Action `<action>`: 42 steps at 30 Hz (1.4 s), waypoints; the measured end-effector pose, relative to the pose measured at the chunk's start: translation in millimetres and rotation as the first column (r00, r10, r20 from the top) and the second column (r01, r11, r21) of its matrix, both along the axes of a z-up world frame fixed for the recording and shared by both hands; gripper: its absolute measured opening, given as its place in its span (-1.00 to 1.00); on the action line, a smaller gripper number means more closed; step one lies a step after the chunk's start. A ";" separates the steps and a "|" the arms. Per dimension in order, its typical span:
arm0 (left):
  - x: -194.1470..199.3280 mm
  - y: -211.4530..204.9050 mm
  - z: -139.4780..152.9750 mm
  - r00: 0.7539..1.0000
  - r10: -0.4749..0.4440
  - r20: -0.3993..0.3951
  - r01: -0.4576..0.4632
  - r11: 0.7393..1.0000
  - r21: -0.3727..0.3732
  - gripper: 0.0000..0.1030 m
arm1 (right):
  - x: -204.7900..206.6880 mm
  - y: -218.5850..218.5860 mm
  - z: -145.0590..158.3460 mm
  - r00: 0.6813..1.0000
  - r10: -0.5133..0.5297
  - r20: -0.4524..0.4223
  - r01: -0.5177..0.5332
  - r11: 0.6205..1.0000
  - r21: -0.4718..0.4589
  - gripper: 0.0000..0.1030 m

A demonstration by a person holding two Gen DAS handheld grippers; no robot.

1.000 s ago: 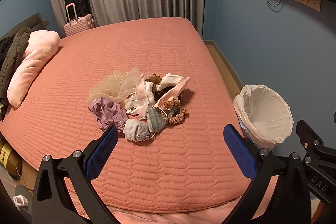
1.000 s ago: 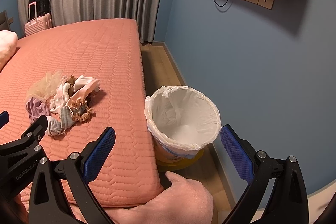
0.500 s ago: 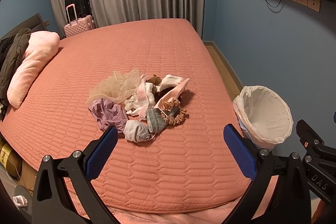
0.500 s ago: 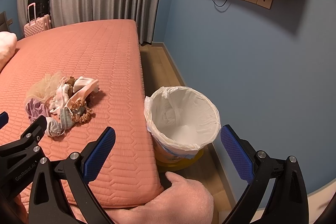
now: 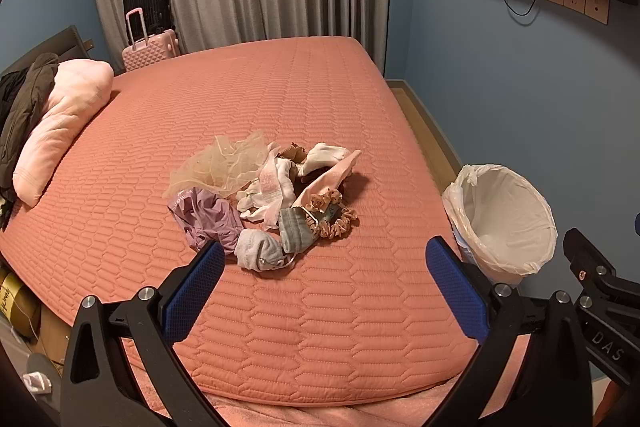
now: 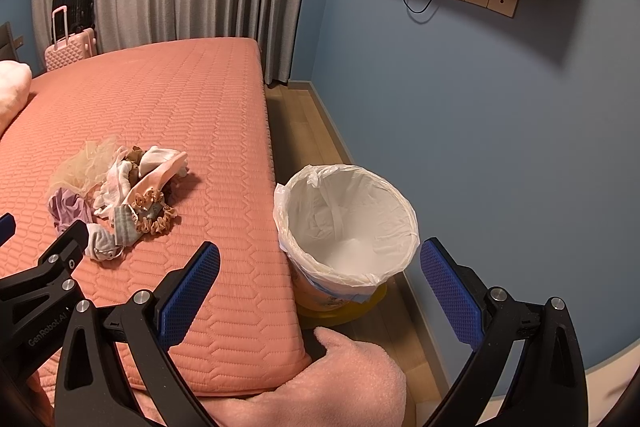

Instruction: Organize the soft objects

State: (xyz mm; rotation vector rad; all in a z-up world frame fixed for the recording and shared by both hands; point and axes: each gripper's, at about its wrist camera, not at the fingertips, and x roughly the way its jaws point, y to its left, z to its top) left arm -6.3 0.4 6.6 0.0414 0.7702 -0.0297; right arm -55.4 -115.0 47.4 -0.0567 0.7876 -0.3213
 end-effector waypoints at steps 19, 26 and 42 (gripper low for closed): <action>0.0 -2.1 0.8 1.000 -0.001 0.008 0.001 1.000 -0.002 0.87 | 0.8 -1.9 3.9 1.000 -0.004 0.005 0.004 1.000 -0.001 0.88; 0.3 -3.0 4.0 1.000 -0.001 0.016 0.001 1.000 -0.009 0.87 | 2.4 -4.1 6.9 1.000 -0.009 0.015 0.009 1.000 0.001 0.88; 0.9 -2.4 5.9 1.000 -0.008 0.029 0.009 1.000 -0.021 0.87 | -3.1 -0.8 7.5 0.999 -0.022 0.034 0.022 1.000 -0.002 0.88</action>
